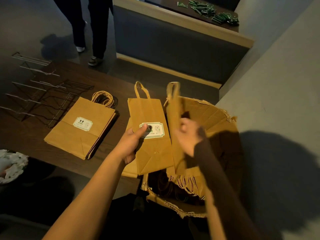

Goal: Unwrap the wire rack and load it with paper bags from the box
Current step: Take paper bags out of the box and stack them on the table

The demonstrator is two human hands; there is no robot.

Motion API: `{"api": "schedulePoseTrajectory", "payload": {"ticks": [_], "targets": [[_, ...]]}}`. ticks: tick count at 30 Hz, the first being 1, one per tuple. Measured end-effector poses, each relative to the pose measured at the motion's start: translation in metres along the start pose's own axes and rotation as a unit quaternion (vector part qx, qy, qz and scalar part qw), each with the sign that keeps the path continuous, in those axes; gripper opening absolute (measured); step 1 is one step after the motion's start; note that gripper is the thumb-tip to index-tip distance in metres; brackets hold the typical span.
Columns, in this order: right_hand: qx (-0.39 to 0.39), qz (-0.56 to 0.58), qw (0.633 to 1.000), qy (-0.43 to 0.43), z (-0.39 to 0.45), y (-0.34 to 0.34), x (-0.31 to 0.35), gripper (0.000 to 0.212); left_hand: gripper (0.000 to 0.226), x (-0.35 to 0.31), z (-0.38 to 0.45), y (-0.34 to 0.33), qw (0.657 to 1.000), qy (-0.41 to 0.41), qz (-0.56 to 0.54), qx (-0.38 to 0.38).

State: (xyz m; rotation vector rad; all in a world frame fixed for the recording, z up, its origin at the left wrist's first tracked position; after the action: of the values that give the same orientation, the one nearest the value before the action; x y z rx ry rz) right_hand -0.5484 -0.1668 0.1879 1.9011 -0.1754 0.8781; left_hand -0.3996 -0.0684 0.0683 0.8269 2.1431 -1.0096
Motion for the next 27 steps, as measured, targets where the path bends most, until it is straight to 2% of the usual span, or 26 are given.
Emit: {"api": "schedulePoseTrajectory", "payload": {"ticks": [2, 3, 4, 6, 8, 10, 12, 15, 16, 19, 20, 23, 25, 27], "targets": [[0.022, -0.135, 0.989, 0.052, 0.0, -0.046, 0.031, 0.023, 0.076, 0.005, 0.002, -0.008, 1.0, -0.002, 0.008, 0.007], [0.026, -0.161, 0.984, 0.066, -0.002, -0.065, 0.041, 0.023, 0.092, 0.005, 0.002, -0.009, 1.0, -0.005, 0.014, 0.01], [0.031, -0.158, 0.984, 0.071, -0.004, -0.079, 0.049, 0.026, 0.103, 0.005, 0.003, -0.007, 1.0, -0.008, 0.015, 0.009], [0.044, -0.107, 0.99, 0.081, -0.007, -0.096, 0.056, 0.033, 0.11, 0.006, 0.005, 0.0, 1.0, -0.002, 0.008, 0.008], [0.083, -0.002, 0.993, 0.087, -0.009, -0.1, 0.054, 0.033, 0.094, 0.005, 0.003, 0.006, 1.0, -0.009, -0.002, 0.002], [0.117, 0.144, 0.981, 0.06, -0.007, -0.091, 0.042, 0.033, 0.056, 0.001, 0.002, 0.003, 0.999, -0.032, -0.015, 0.011], [0.078, 0.235, 0.968, 0.03, 0.0, -0.071, 0.022, 0.034, 0.034, 0.002, 0.0, 0.003, 0.999, -0.028, -0.04, 0.008], [-0.091, 0.256, 0.962, 0.015, 0.016, -0.018, -0.03, 0.027, 0.028, 0.007, 0.001, 0.01, 0.998, 0.003, -0.058, -0.026], [-0.122, 0.253, 0.96, 0.0, 0.02, -0.007, -0.052, 0.024, 0.027, 0.008, 0.001, 0.016, 0.998, 0.008, -0.055, -0.039], [-0.132, 0.169, 0.974, -0.071, 0.035, 0.001, -0.12, 0.013, 0.027, 0.008, 0.002, 0.031, 0.996, 0.02, -0.066, -0.062], [-0.108, 0.12, 0.981, -0.106, 0.041, -0.004, -0.141, 0.02, 0.031, 0.009, 0.002, 0.035, 0.995, 0.023, -0.076, -0.065], [-0.006, -0.011, 0.979, -0.201, 0.053, -0.034, -0.199, 0.067, 0.029, 0.009, 0.001, 0.042, 0.992, 0.032, -0.095, -0.074], [0.046, -0.051, 0.972, -0.224, 0.062, -0.056, -0.238, 0.097, 0.028, 0.009, -0.001, 0.04, 0.99, 0.041, -0.111, -0.076], [0.062, -0.122, 0.965, -0.224, 0.091, -0.088, -0.33, 0.134, 0.03, 0.011, -0.004, 0.036, 0.991, 0.053, -0.108, -0.066]]}}
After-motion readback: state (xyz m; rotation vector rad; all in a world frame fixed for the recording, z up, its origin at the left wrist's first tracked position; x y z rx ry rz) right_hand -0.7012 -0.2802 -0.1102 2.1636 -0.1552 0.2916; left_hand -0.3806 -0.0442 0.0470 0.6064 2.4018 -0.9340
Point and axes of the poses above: each hand's wrist, its own z-axis towards the middle knuckle, its own y-axis out of the back of the hand, x = y × z, the point moved 10 cm from there along z, towards the middle knuckle, and after that the axes turned 1 degree about x, right-handed, at the moved point
